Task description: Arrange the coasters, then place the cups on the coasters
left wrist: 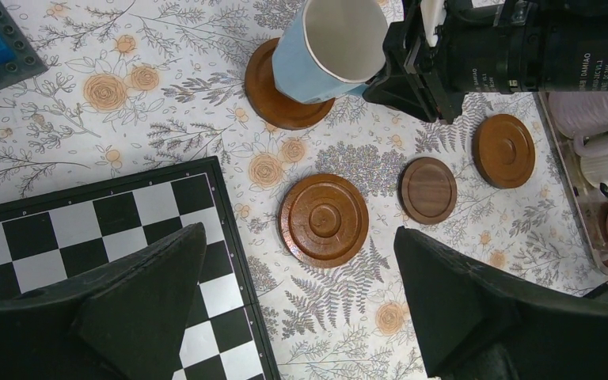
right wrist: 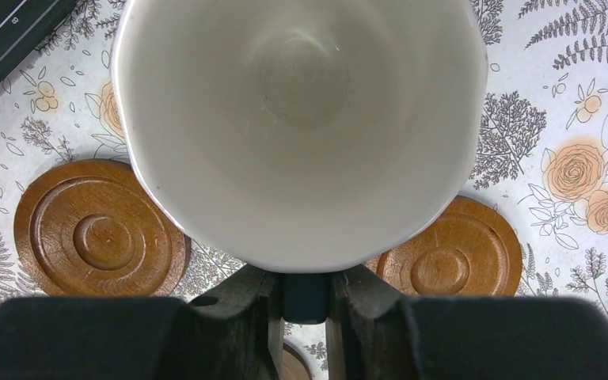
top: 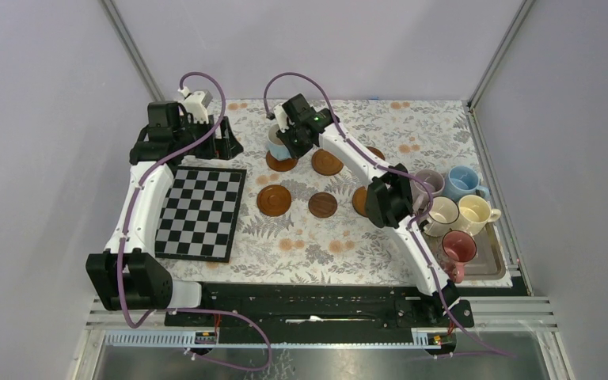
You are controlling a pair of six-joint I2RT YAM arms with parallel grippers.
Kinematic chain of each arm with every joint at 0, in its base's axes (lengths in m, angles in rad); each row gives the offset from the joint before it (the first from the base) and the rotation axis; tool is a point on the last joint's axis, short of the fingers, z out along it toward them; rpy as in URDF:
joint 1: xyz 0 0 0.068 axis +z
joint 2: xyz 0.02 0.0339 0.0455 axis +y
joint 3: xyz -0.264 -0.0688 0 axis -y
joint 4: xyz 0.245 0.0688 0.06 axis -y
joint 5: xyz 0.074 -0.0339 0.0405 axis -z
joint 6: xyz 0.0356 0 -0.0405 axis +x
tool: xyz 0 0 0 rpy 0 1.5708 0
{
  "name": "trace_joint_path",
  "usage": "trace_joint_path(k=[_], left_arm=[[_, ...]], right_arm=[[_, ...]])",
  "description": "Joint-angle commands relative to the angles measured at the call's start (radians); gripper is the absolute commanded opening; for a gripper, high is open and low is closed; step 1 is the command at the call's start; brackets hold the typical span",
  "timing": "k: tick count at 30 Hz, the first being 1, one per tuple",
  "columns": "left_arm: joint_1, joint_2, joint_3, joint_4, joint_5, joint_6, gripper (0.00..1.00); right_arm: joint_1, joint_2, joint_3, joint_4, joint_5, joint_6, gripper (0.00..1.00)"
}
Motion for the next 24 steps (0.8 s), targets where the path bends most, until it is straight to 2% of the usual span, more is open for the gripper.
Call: trace_joint_path(k=[1,19,24], left_arm=[[0.009,-0.037,-0.004,0.056,0.029,-0.013,0.99],[0.011,-0.043,-0.012,0.056,0.041,-0.01,0.99],[0.014,-0.043,-0.014,0.056,0.041,-0.008,0.99]], right_arm=[[0.008,-0.02,0.062,0.092,0.014,0.001,0.06],[0.008,0.011,0.052,0.096,0.023,-0.009,0.09],[0.009,0.013,0.051,0.094,0.023,-0.009,0.14]])
